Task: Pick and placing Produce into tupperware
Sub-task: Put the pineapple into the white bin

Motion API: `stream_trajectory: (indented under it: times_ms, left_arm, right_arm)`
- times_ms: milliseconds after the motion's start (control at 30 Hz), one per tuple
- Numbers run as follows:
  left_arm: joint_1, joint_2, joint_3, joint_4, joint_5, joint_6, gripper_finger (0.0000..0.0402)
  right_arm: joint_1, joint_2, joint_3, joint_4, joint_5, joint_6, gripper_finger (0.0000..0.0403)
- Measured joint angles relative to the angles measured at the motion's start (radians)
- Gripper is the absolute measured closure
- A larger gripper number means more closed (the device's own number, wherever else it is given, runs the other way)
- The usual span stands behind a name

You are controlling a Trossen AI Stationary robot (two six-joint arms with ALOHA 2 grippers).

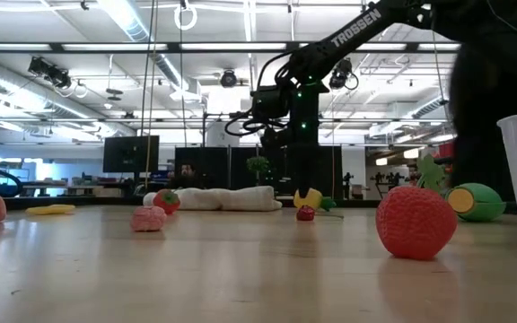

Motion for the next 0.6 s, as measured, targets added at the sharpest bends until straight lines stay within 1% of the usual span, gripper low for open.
stream_trajectory:
  times_ms: [400,600]
  left_arm:
    - [0.000,0.000,0.000,-0.015,0.000,-0.002,0.0294]
    - [0.000,0.000,0.000,-0.015,0.000,-0.005,0.0294]
  right_arm:
    - [0.000,0.000,-0.001,0.001,0.001,0.091,0.0108]
    - [0.000,-0.002,-0.068,0.017,0.028,0.117,0.0108]
